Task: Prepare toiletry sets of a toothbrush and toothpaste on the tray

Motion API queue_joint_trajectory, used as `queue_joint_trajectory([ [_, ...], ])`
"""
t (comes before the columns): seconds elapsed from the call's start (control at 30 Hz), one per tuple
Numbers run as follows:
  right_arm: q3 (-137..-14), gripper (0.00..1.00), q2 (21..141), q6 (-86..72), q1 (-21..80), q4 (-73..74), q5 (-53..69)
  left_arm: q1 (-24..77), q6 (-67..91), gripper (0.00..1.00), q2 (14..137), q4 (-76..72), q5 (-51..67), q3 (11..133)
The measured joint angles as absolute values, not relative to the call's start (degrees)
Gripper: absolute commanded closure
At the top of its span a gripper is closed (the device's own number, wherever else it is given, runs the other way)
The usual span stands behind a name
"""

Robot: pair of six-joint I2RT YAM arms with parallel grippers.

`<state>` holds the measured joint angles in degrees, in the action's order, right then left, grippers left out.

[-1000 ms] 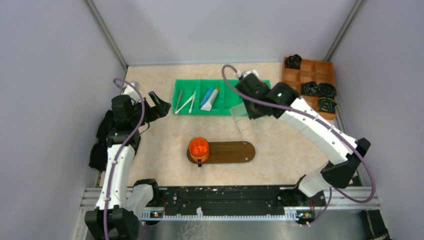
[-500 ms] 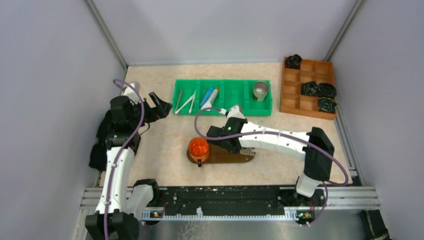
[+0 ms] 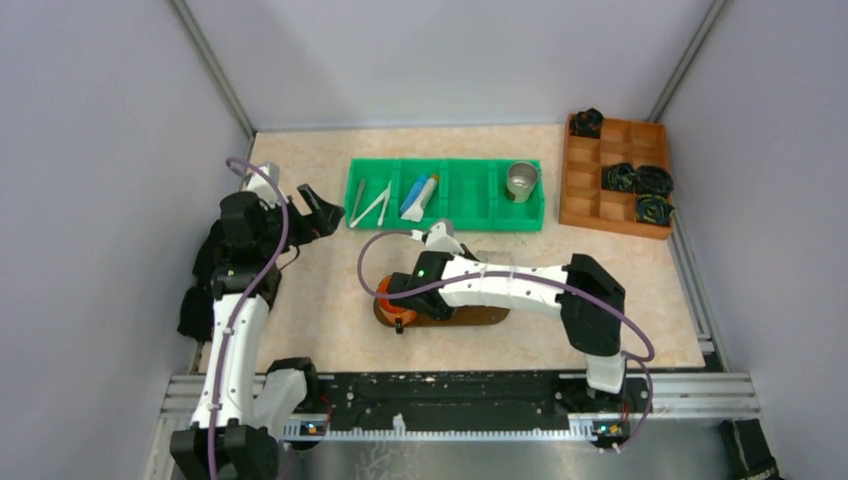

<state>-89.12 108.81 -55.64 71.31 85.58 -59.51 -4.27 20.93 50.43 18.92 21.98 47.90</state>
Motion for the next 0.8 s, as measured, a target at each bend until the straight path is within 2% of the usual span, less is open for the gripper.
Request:
queue_joint_trajectory([
  [0.4, -91.35, 1.00, 110.93, -55.61, 75.35, 87.26, -59.31, -4.27, 20.95, 0.01, 50.43, 18.90, 21.96, 47.90],
  [0.47, -92.77, 0.86, 112.36, -55.48, 76.34, 87.61, -59.31, -4.27, 20.93, 0.01, 50.43, 18.92, 21.96, 47.90],
  [0.5, -93.17, 0.83, 112.95, -55.29, 76.69, 87.72, -59.37, -4.27, 20.93, 0.01, 50.43, 18.92, 21.96, 47.90],
  [0.57, -94.17, 0.69, 114.10, -55.24, 77.28, 87.35, -59.13, -4.27, 20.91, 0.01, 50.39, 18.94, 21.93, 47.90],
  [0.67, -95.44, 0.55, 115.13, -55.27, 77.97, 86.46, -57.87, -4.27, 20.88, 0.01, 50.26, 18.94, 21.93, 47.90],
  [0.7, -95.85, 0.51, 115.48, -55.16, 78.15, 86.30, -57.49, -4.27, 20.88, 0.01, 50.24, 18.96, 21.93, 47.90],
  [0.8, -96.77, 0.50, 116.18, -55.00, 78.41, 85.97, -56.80, -4.27, 20.86, 0.01, 50.17, 18.96, 21.93, 47.90],
])
